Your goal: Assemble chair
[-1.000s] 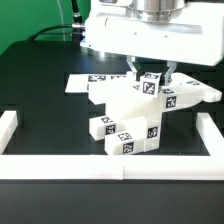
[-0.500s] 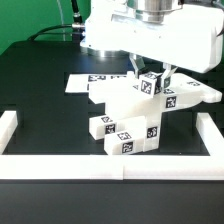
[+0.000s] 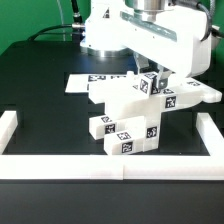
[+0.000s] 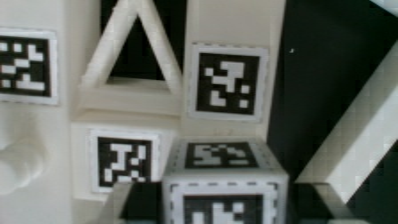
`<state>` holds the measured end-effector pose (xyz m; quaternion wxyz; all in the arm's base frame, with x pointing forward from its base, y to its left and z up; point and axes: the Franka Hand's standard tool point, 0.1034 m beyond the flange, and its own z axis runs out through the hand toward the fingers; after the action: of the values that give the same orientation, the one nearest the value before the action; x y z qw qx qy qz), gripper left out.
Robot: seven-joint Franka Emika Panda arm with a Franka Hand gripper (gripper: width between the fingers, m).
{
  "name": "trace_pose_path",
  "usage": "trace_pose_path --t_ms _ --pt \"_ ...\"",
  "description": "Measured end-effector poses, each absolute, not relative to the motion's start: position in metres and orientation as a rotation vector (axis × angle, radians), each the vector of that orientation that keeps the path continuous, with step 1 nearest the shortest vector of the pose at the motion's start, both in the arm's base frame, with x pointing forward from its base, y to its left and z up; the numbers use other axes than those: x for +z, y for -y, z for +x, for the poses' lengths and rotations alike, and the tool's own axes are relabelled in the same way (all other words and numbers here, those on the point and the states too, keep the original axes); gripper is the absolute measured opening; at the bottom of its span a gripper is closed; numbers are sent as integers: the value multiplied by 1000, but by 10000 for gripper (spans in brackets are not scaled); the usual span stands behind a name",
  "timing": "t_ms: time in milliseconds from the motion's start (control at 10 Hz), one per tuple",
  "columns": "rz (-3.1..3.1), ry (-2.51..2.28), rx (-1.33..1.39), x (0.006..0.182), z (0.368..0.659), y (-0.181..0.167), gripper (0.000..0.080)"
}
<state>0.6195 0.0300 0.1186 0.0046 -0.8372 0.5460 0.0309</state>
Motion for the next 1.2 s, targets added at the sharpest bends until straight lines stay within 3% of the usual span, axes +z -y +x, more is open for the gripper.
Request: trace_pose_path --t_ms 1200 --pt "-2076 -2343 120 118 620 -33 288"
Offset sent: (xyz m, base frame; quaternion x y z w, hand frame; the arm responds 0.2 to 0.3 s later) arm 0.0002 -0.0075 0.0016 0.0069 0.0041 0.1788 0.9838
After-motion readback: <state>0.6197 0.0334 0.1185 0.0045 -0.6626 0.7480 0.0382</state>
